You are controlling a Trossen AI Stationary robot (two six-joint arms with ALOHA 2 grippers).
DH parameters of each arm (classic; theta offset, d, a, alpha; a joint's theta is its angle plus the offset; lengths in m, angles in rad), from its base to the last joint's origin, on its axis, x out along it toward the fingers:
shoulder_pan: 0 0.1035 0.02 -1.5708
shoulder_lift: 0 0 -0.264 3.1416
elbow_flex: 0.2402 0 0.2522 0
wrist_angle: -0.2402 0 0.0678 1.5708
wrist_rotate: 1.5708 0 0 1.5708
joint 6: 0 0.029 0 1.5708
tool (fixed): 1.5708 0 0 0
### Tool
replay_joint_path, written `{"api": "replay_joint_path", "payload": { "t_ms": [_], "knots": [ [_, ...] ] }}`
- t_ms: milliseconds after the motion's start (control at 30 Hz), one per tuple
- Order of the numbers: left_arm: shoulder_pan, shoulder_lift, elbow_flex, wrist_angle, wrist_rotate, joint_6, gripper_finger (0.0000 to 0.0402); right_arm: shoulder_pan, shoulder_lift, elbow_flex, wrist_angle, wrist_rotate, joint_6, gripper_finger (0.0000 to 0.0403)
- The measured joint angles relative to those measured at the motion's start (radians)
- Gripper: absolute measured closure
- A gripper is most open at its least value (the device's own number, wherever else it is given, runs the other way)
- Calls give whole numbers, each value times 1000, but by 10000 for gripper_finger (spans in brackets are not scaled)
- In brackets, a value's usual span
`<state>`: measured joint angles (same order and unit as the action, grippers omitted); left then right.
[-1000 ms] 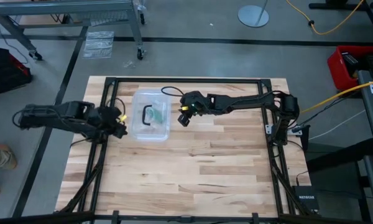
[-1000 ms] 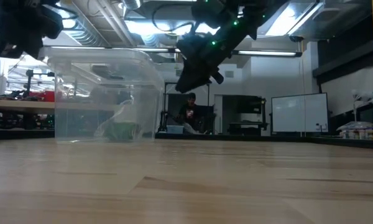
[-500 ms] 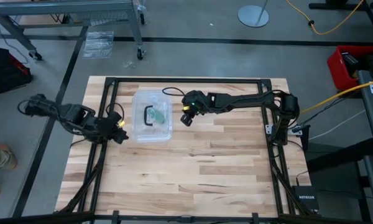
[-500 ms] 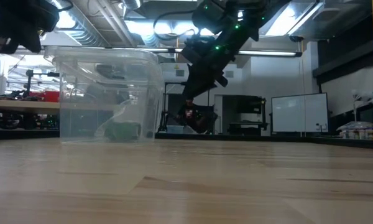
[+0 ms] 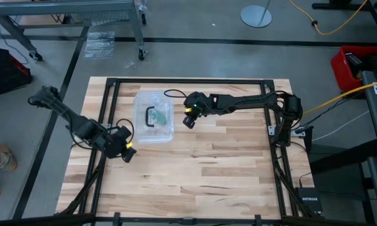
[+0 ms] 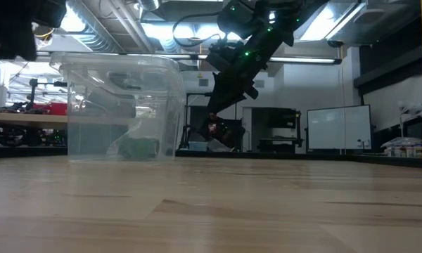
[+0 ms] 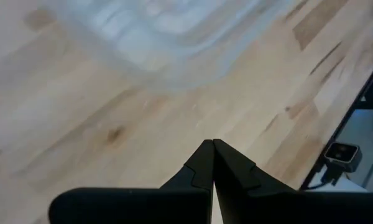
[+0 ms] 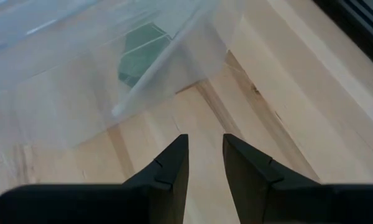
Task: Roll bandage
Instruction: Close the transparent bin with the transparent bin cover
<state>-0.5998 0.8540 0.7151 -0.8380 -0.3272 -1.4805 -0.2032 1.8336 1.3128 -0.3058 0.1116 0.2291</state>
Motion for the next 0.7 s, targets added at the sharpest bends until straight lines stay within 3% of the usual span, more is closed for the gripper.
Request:
{"api": "replay_joint_path", "payload": {
  "t_ms": [233,700],
  "knots": [
    [-5,73,0,54,-87,44,401,1,0,0,10,0,1,299],
    [-2,76,0,35,-262,49,401,6,0,0,21,-27,9,299]
  ]
}}
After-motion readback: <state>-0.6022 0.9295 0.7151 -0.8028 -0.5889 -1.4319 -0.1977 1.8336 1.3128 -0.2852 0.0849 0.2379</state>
